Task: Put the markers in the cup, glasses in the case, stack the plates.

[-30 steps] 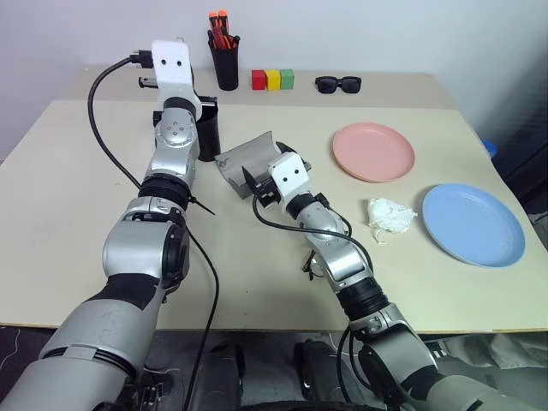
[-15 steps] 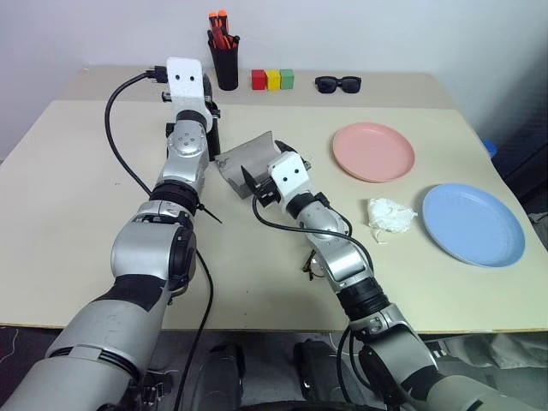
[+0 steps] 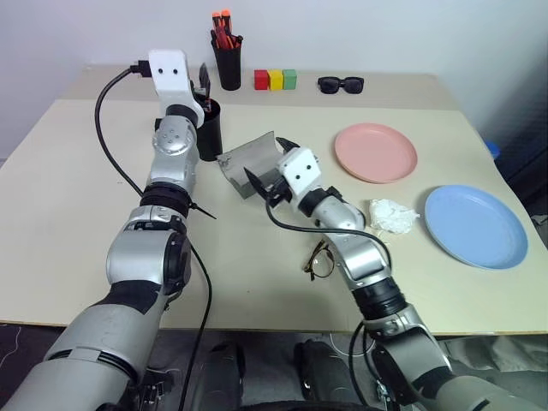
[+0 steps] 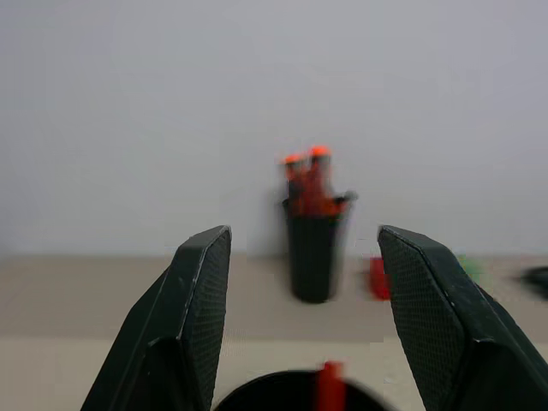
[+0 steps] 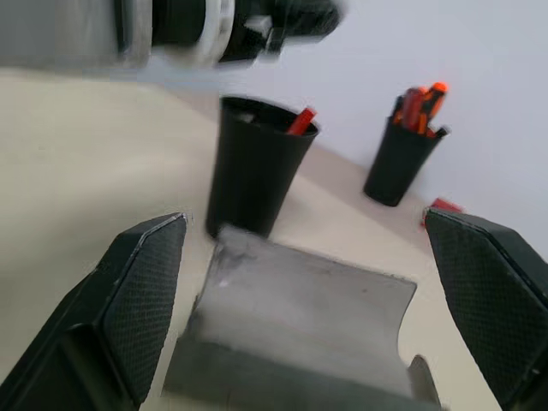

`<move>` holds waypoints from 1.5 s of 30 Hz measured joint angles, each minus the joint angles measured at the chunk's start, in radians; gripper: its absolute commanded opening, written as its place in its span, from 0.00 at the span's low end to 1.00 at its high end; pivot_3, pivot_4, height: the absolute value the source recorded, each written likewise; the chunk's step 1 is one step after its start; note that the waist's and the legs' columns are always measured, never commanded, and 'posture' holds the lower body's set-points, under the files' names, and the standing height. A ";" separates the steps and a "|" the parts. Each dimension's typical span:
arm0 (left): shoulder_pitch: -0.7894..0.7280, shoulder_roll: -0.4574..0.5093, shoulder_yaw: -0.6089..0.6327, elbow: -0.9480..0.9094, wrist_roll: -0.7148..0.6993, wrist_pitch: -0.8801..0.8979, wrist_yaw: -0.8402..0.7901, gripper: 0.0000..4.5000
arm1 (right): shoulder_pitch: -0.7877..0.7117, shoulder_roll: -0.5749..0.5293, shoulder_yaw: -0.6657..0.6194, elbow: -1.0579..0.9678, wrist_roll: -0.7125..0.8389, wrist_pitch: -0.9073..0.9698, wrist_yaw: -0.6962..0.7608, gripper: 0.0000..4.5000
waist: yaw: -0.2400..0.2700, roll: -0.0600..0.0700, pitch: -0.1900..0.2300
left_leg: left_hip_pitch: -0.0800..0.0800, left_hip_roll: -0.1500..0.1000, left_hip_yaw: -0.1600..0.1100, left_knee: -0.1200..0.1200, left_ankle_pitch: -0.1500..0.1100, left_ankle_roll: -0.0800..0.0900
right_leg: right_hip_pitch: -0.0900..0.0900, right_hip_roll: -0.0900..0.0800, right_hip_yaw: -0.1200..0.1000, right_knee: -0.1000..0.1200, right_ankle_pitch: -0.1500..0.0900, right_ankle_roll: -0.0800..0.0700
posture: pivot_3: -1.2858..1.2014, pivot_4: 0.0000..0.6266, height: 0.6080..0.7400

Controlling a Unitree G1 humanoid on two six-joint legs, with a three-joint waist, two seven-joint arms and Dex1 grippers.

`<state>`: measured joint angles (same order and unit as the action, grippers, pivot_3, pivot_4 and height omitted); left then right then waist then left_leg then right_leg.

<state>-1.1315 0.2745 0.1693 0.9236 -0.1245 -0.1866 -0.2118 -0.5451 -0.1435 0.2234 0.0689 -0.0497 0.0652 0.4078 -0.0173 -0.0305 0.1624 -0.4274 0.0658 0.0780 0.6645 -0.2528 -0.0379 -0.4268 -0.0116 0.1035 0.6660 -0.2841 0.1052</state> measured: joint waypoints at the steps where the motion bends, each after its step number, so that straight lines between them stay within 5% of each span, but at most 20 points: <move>1: 0.054 0.010 -0.023 -0.108 -0.025 0.085 -0.089 0.91 | 0.017 -0.040 -0.006 -0.029 0.015 0.019 0.034 1.00 | -0.001 0.000 0.000 | 0.000 0.000 0.000 0.000 0.000 0.000 | 0.000 0.000 0.000 0.000 0.000 0.000 | 0.52 0.24 0.89; 2: 0.119 0.032 -0.063 -0.221 -0.038 0.182 -0.166 0.99 | 0.038 -0.087 -0.015 -0.060 0.028 0.036 0.070 1.00 | -0.003 0.000 0.000 | 0.000 0.000 0.000 0.000 0.000 0.000 | 0.000 0.000 0.000 0.000 0.000 0.000 | 0.52 0.24 0.89; 9: 0.286 0.093 -0.277 -0.545 -0.035 0.616 -0.405 0.99 | 0.130 -0.274 -0.092 -0.218 0.098 0.140 0.203 1.00 | -0.002 0.000 0.000 | 0.001 0.000 -0.002 0.001 0.000 0.000 | 0.000 0.001 0.000 0.002 0.000 0.000 | 0.52 0.24 0.89; 20: 0.198 0.026 -0.376 -0.266 0.049 0.672 -0.495 0.99 | 0.385 -0.430 -0.220 -0.419 0.165 0.266 0.258 1.00 | 0.002 0.000 0.000 | 0.001 0.000 -0.002 0.001 0.000 0.001 | 0.001 0.001 0.000 0.001 0.000 0.000 | 0.52 0.24 0.89; 23: 0.186 0.012 -0.377 -0.229 0.053 0.657 -0.530 0.81 | 0.426 -0.437 -0.248 -0.451 0.171 0.276 0.247 1.00 | 0.000 0.000 0.000 | 0.001 0.000 -0.002 0.001 0.000 0.001 | 0.001 0.001 0.001 0.001 0.000 0.000 | 0.52 0.24 0.89; 30: 0.187 0.010 -0.382 -0.209 0.072 0.630 -0.584 0.02 | 0.476 -0.442 -0.280 -0.493 0.172 0.300 0.222 1.00 | 0.003 0.000 0.000 | 0.001 0.000 -0.002 0.001 0.000 0.001 | 0.001 0.001 0.001 0.001 0.000 0.000 | 0.52 0.24 0.89; 36: 0.270 0.061 -0.391 -0.300 0.081 0.529 -0.674 0.01 | 0.491 -0.445 -0.280 -0.507 0.172 0.308 0.216 1.00 | -0.001 0.000 0.000 | 0.001 0.000 -0.002 0.001 0.000 0.001 | 0.000 0.001 0.001 0.001 0.000 0.000 | 0.52 0.24 0.89; 45: 0.526 0.312 -0.423 -0.722 0.043 0.466 -0.975 0.01 | 0.498 -0.463 -0.275 -0.521 0.181 0.327 0.231 1.00 | 0.005 0.001 0.000 | 0.001 0.000 -0.002 0.002 0.000 0.001 | 0.001 0.000 0.001 0.001 -0.001 -0.001 | 0.52 0.24 0.89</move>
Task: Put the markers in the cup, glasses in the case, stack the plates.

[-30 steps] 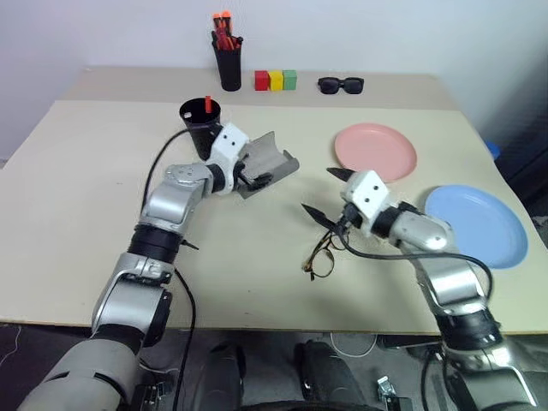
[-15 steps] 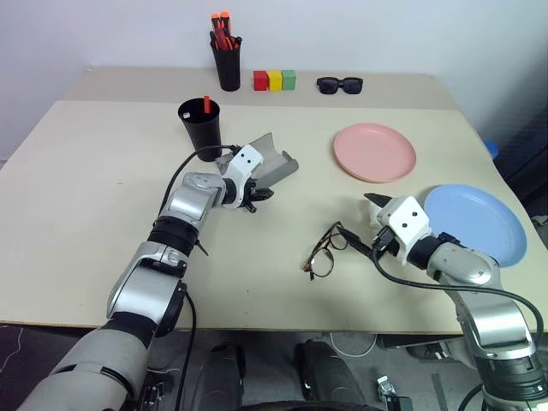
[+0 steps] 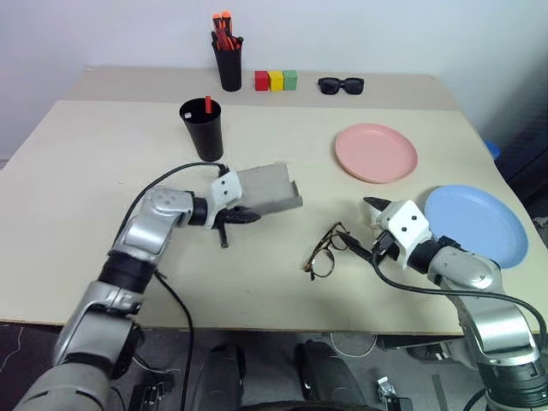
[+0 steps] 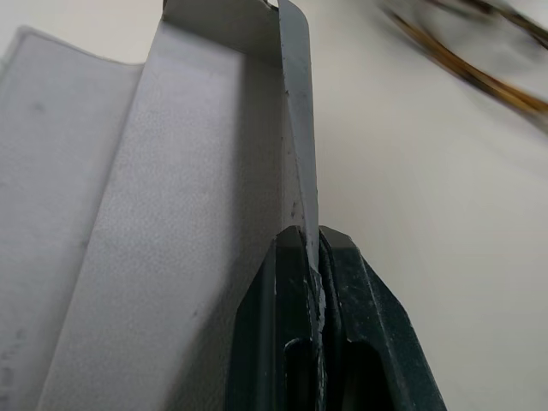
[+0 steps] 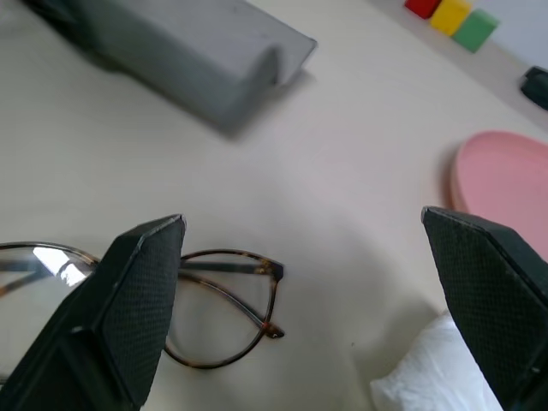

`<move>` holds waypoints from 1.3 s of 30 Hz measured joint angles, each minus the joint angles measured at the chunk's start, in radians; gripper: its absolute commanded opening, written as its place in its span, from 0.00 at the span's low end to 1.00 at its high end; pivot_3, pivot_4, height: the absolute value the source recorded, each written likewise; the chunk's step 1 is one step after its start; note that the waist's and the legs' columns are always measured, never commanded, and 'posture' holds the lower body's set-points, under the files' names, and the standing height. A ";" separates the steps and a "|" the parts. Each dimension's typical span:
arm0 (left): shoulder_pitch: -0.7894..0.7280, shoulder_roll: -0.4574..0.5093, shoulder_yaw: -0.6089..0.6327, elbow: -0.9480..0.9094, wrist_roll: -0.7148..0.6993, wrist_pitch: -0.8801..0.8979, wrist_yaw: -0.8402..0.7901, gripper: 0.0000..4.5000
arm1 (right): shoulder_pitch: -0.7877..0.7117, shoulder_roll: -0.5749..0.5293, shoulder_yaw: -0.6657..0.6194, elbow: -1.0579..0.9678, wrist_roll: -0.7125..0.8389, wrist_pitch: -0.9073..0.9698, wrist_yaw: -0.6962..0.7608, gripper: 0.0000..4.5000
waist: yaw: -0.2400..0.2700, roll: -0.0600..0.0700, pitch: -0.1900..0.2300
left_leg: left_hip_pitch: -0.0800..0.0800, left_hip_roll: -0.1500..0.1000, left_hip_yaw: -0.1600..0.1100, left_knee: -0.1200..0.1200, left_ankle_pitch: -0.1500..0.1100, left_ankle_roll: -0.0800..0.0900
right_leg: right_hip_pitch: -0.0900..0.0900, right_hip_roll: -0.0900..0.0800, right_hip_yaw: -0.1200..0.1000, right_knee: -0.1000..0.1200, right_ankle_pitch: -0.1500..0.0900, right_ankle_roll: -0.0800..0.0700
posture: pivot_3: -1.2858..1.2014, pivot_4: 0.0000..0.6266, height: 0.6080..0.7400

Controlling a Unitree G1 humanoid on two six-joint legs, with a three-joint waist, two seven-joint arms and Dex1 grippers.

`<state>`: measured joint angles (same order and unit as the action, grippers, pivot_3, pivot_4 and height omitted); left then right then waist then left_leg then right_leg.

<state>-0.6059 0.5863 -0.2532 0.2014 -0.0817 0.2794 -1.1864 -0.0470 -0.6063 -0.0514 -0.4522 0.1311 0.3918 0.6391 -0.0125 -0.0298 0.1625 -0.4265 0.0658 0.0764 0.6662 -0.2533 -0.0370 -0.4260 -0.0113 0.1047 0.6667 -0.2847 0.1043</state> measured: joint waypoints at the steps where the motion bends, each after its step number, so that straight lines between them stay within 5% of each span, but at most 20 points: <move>1: 0.017 0.018 -0.003 -0.017 0.001 -0.002 -0.014 0.01 | 0.000 -0.005 0.000 0.000 0.001 0.002 0.005 1.00 | 0.001 0.000 0.000 | 0.000 0.000 0.000 0.000 0.000 0.000 | 0.000 0.000 0.000 0.000 0.000 0.000 | 0.52 0.24 0.89; 7: 0.037 0.065 -0.011 -0.041 0.031 -0.095 -0.037 0.01 | -0.003 -0.077 0.028 0.001 -0.048 -0.049 0.036 1.00 | 0.000 0.000 0.000 | 0.000 0.000 0.000 0.001 0.000 0.000 | 0.000 0.000 0.000 0.000 0.000 0.000 | 0.52 0.24 0.89; 10: 0.029 0.055 -0.022 -0.027 0.038 -0.102 -0.042 0.20 | -0.013 -0.119 0.056 0.009 -0.102 -0.114 0.046 1.00 | 0.000 0.000 0.000 | 0.000 0.000 0.000 0.001 0.000 0.001 | 0.000 0.000 0.000 0.000 0.000 0.000 | 0.52 0.24 0.89; 13: 0.028 0.024 -0.041 -0.020 0.041 -0.109 -0.038 0.53 | -0.039 -0.145 0.080 0.028 -0.154 -0.177 0.052 1.00 | 0.000 0.000 0.000 | 0.000 0.000 0.000 0.001 0.000 0.001 | 0.000 0.000 0.000 0.000 0.000 0.000 | 0.52 0.24 0.89; 23: 0.026 0.005 0.033 -0.075 0.007 -0.111 0.054 0.53 | -0.112 -0.240 0.193 0.147 -0.348 -0.486 0.097 1.00 | -0.004 0.000 0.000 | 0.000 0.000 0.000 0.001 0.000 0.001 | 0.000 0.000 0.000 0.000 0.000 0.000 | 0.52 0.24 0.89; 36: 0.390 0.115 0.289 -0.475 -0.188 0.174 0.197 0.53 | -0.256 -0.245 0.318 0.371 -0.549 -0.832 0.089 1.00 | -0.008 0.001 0.000 | 0.002 0.001 0.001 0.001 0.000 0.001 | 0.001 0.000 0.000 0.001 0.000 0.000 | 0.52 0.24 0.89; 39: 0.446 0.117 0.301 -0.516 -0.194 0.212 0.231 0.54 | -0.284 -0.244 0.329 0.403 -0.561 -0.886 0.090 0.81 | -0.002 0.000 0.000 | 0.002 0.001 0.001 0.002 0.000 0.001 | 0.001 0.000 0.000 0.001 -0.001 -0.003 | 0.52 0.24 0.89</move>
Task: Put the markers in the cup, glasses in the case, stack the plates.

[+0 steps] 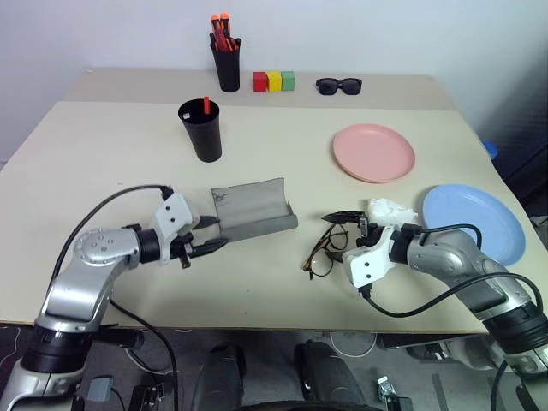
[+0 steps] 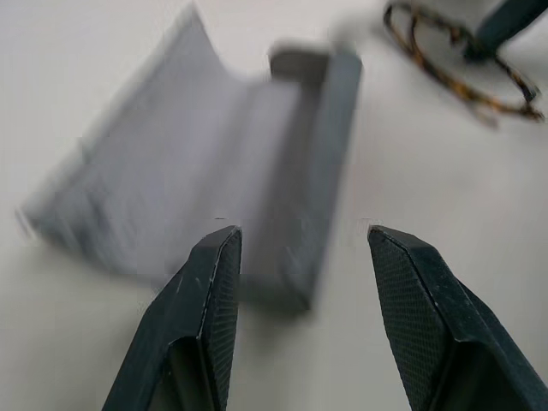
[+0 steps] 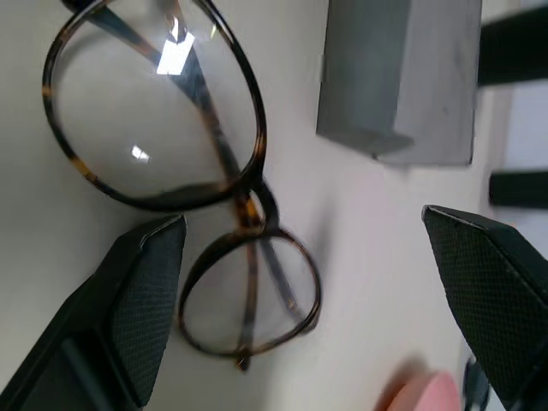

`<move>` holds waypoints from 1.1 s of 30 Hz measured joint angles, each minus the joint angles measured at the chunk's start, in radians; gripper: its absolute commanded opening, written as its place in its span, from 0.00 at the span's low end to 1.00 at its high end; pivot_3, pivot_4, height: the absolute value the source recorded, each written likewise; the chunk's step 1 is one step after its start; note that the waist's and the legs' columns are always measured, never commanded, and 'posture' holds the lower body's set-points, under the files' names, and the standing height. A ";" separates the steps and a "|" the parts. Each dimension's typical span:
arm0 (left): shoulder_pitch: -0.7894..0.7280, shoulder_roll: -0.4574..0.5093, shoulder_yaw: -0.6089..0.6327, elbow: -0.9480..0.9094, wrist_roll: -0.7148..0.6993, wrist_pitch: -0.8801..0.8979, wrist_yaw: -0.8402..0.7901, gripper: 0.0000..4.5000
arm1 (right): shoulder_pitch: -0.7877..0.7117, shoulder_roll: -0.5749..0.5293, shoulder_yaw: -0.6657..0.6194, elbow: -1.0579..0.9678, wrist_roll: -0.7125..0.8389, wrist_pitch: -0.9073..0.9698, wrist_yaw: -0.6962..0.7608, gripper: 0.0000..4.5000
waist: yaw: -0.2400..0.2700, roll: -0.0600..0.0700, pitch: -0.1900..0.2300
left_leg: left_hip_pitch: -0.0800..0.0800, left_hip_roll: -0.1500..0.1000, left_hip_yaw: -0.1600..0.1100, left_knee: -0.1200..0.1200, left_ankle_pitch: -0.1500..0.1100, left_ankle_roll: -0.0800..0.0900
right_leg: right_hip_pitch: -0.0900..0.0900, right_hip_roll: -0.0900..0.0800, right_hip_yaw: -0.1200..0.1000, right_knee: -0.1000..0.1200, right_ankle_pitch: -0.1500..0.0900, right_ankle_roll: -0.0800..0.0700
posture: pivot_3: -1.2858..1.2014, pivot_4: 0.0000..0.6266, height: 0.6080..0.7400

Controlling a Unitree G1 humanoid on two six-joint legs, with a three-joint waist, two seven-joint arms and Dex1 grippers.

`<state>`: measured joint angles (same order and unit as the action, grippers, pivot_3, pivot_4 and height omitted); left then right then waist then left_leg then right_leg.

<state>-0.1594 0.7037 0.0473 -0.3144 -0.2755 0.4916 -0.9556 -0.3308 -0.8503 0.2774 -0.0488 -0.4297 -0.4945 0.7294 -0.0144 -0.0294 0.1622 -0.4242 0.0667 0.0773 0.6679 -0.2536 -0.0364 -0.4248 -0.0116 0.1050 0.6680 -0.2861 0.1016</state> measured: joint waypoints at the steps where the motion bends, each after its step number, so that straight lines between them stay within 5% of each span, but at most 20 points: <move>1: 0.009 0.001 0.006 -0.014 -0.001 0.007 0.011 0.54 | -0.005 0.001 0.006 0.010 -0.001 -0.016 0.001 0.71 | 0.001 0.000 0.000 | 0.000 0.000 0.000 0.000 0.000 0.000 | 0.000 0.000 0.000 0.000 0.000 0.000 | 0.52 0.24 0.89; 7: 0.061 0.000 0.019 -0.077 -0.035 0.064 0.077 0.54 | -0.030 0.006 0.031 0.065 -0.017 -0.074 0.002 0.01 | -0.003 0.000 0.000 | 0.001 0.000 0.000 0.000 0.000 0.000 | 0.000 0.000 0.000 0.000 0.000 0.000 | 0.52 0.24 0.89; 18: 0.117 -0.001 0.018 -0.130 -0.078 0.097 0.133 0.54 | -0.032 0.043 0.023 0.061 0.016 -0.020 0.010 0.01 | -0.003 0.000 0.000 | 0.002 0.000 0.001 0.000 0.000 0.000 | 0.001 0.000 0.000 0.000 0.000 0.000 | 0.52 0.24 0.89; 25: 0.162 0.000 0.018 -0.131 -0.091 0.111 0.151 0.54 | -0.040 0.155 -0.018 -0.140 0.170 0.383 0.098 0.01 | -0.004 0.000 0.000 | 0.002 0.000 0.001 0.000 0.000 0.000 | 0.001 0.000 0.000 0.001 0.000 0.000 | 0.52 0.24 0.89; 33: 0.204 -0.020 0.055 -0.116 -0.088 0.099 0.211 0.54 | -0.256 0.381 0.025 -0.247 0.160 0.891 0.089 0.01 | -0.007 0.000 0.000 | 0.002 0.000 0.001 -0.001 0.000 0.000 | 0.000 0.000 0.000 0.002 0.000 -0.001 | 0.52 0.24 0.89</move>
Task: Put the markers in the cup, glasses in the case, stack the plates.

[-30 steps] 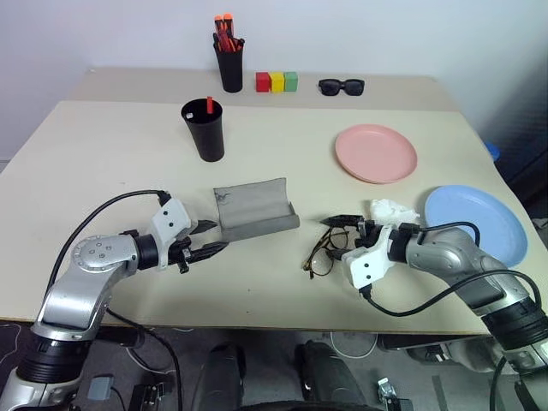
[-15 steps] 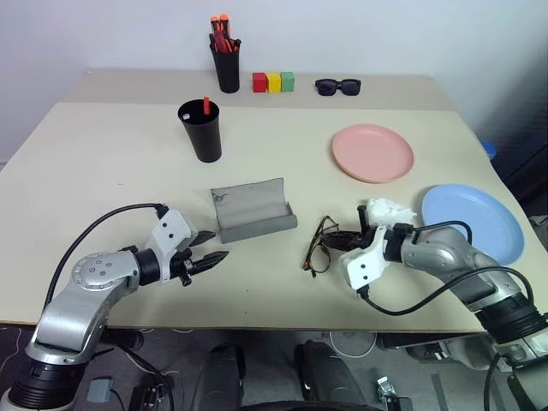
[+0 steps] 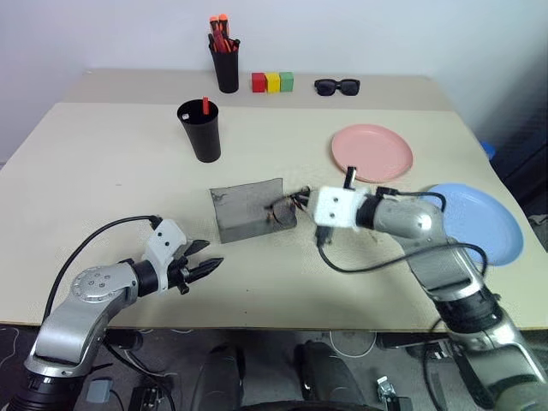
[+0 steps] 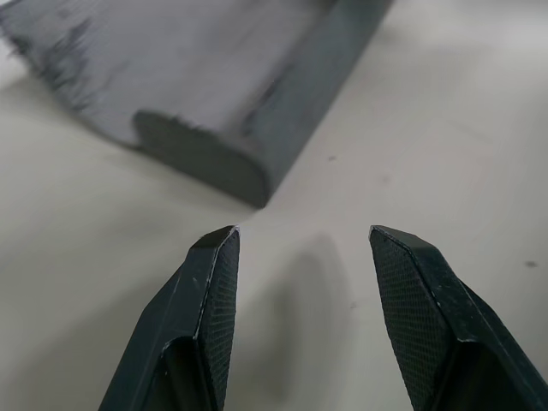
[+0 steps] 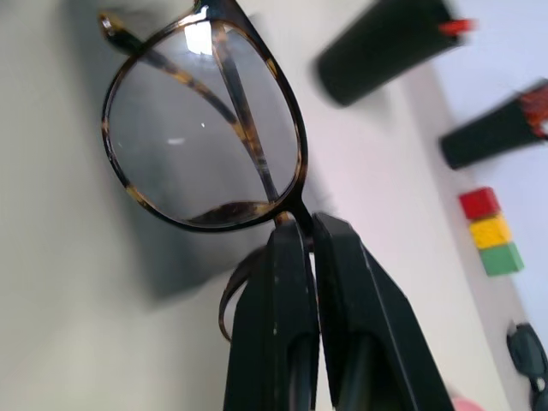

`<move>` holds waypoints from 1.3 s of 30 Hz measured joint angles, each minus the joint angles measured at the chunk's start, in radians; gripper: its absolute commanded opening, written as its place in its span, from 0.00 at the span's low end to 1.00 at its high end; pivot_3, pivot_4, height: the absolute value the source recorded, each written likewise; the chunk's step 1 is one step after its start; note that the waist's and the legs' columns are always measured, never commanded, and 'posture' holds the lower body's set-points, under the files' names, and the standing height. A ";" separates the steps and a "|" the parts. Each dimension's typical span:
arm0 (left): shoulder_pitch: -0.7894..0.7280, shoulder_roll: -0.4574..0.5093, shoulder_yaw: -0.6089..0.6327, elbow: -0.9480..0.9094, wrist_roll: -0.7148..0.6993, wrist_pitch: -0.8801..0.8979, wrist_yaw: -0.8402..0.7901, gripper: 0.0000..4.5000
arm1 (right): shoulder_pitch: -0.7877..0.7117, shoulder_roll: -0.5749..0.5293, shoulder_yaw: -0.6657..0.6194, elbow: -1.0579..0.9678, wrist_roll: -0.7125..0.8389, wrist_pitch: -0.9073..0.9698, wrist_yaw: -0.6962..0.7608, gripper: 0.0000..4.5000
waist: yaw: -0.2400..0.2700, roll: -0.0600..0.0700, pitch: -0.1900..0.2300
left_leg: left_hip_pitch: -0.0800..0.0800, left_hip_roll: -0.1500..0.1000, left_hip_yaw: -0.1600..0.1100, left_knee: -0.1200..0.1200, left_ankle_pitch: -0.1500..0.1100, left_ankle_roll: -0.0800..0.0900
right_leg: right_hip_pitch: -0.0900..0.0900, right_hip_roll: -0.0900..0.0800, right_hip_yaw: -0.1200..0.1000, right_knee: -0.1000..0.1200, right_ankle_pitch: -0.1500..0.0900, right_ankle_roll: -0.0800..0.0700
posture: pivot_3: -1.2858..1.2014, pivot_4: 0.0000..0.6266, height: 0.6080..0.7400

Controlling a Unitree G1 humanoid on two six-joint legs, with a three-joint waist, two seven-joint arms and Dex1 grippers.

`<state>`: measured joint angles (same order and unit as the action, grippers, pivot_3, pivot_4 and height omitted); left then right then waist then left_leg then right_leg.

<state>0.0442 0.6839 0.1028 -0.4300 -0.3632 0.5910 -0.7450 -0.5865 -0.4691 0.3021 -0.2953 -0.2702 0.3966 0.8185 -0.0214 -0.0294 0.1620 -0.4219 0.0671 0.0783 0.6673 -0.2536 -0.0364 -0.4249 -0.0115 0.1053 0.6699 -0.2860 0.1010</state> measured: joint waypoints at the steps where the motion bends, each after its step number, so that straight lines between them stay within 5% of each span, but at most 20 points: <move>1: 0.004 0.000 0.005 0.006 0.003 -0.010 0.006 0.54 | -0.036 0.045 0.021 0.000 -0.011 0.053 -0.013 0.01 | 0.000 0.000 0.000 | 0.000 0.000 0.000 0.000 0.000 0.000 | 0.000 0.000 0.000 0.000 0.000 0.000 | 0.52 0.24 0.89; 9: 0.078 0.004 0.047 0.034 0.006 -0.042 0.009 0.54 | -0.129 0.250 0.189 0.097 -0.078 0.254 -0.105 0.01 | 0.005 0.000 0.000 | -0.002 0.000 0.001 0.000 0.000 0.000 | -0.002 -0.001 -0.001 0.000 0.000 0.000 | 0.52 0.24 0.89; 24: 0.098 0.012 0.089 -0.004 -0.016 -0.034 0.018 0.54 | -0.112 0.225 0.243 0.127 -0.138 0.439 -0.145 0.01 | -0.001 0.000 0.000 | -0.003 0.000 0.001 -0.001 0.000 0.000 | -0.003 -0.001 -0.001 -0.001 0.000 -0.001 | 0.52 0.24 0.89; 31: 0.068 0.012 0.086 -0.004 -0.019 -0.031 0.019 0.54 | -0.111 0.228 0.238 0.126 -0.117 0.446 -0.147 0.72 | -0.002 0.000 0.000 | -0.003 0.000 0.001 -0.001 0.000 0.000 | -0.003 -0.001 -0.001 -0.001 0.000 -0.001 | 0.52 0.24 0.89; 39: 0.015 -0.015 0.093 -0.004 -0.062 -0.014 0.031 0.54 | -0.112 0.216 0.203 0.104 -0.060 0.330 -0.146 0.72 | -0.003 0.000 0.000 | -0.003 0.000 0.001 -0.001 0.000 0.000 | -0.003 -0.001 -0.001 -0.001 0.000 0.000 | 0.52 0.24 0.89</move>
<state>0.0589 0.6685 0.1962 -0.4338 -0.4253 0.5773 -0.7145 -0.6981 -0.2536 0.5053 -0.1913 -0.3297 0.7267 0.6728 -0.0240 -0.0298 0.1617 -0.4252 0.0668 0.0789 0.6661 -0.2536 -0.0366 -0.4280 -0.0127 0.1047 0.6688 -0.2862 0.1006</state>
